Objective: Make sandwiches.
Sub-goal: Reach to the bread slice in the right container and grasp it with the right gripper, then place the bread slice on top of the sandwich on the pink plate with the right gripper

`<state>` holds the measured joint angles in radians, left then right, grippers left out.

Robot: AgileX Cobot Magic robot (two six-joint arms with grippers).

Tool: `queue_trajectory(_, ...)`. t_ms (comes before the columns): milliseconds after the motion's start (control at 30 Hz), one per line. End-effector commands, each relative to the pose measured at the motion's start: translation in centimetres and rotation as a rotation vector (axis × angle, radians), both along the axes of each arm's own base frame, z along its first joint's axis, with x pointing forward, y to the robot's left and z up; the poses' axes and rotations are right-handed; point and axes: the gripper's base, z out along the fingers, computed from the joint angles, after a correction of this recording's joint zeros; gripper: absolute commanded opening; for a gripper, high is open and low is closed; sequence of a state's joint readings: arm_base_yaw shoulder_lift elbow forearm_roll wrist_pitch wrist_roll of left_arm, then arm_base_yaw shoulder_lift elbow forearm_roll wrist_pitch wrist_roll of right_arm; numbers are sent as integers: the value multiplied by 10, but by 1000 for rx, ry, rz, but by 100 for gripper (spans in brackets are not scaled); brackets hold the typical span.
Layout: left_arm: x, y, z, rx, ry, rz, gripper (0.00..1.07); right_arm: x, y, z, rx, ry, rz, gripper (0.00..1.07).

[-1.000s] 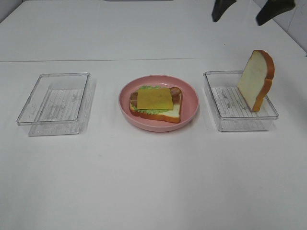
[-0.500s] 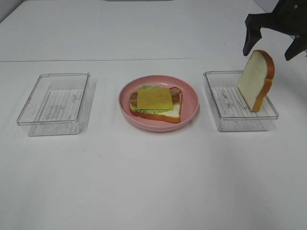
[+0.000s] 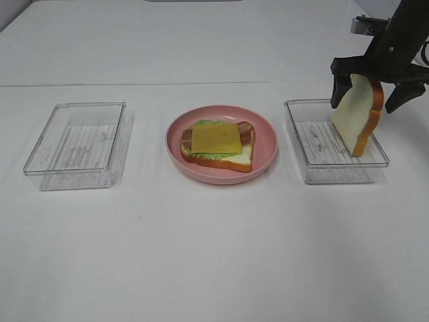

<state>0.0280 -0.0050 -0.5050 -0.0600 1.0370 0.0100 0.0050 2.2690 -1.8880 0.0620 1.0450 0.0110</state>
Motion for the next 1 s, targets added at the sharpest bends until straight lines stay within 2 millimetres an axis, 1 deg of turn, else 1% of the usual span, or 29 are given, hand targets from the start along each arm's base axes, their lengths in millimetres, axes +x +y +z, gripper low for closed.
queue_trajectory(33, -2, 0, -2, 2, -17, -6, 98, 0, -1, 1, -3, 3, 0, 84)
queue_trajectory(67, -2, 0, -2, 2, -17, -6, 98, 0, -1, 6, -3, 1, 1, 59)
queue_trajectory(100, -2, 0, -2, 2, -17, -6, 98, 0, -1, 6, -3, 1, 1, 59)
queue_trajectory(133, -2, 0, -2, 2, -17, -6, 98, 1, -1, 8, -3, 0, -3, 46)
queue_trajectory(167, -2, 0, -2, 2, -17, -6, 98, 2, -2, 13, -6, -7, -11, 19)
queue_trajectory(200, -2, 0, -2, 2, -17, -6, 98, 2, -2, 13, -6, -7, -11, 19)
queue_trajectory(233, -2, 0, -2, 2, -17, -6, 98, 3, -2, 16, -7, -9, -24, 10)
queue_trajectory(267, -2, 0, -2, 2, -17, -6, 98, 3, -2, 16, -7, -9, -24, 10)
queue_trajectory(300, -2, 0, -2, 2, -17, -6, 98, 4, -2, 20, -10, -14, -33, 2)
queue_trajectory(667, -2, 0, -2, 2, -17, -6, 98, -2, -2, 23, -12, 43, -30, 2)
queue_trajectory(733, -2, 0, -2, 2, -17, -6, 98, -5, -2, 30, -11, 55, -28, 0)
queue_trajectory(800, -2, 0, -2, 2, -17, -6, 98, -6, -2, 32, -9, 57, -28, 0)
queue_trajectory(833, -2, 0, -2, 2, -17, -6, 98, -7, -1, 39, -2, 48, -29, 0)
queue_trajectory(867, -2, 0, -2, 2, -17, -6, 98, -7, -1, 39, -2, 48, -29, 0)
queue_trajectory(900, -2, 0, -2, 2, -17, -6, 98, -9, 0, 43, 4, 42, -30, 0)
queue_trajectory(933, -2, 0, -2, 2, -17, -6, 98, -12, 2, 53, 24, 33, -29, 0)
queue_trajectory(967, -2, 0, -2, 2, -17, -6, 98, -12, 2, 53, 24, 33, -29, 0)
queue_trajectory(1000, -2, 0, -2, 2, -17, -6, 98, -14, 3, 60, 34, 29, -30, 0)
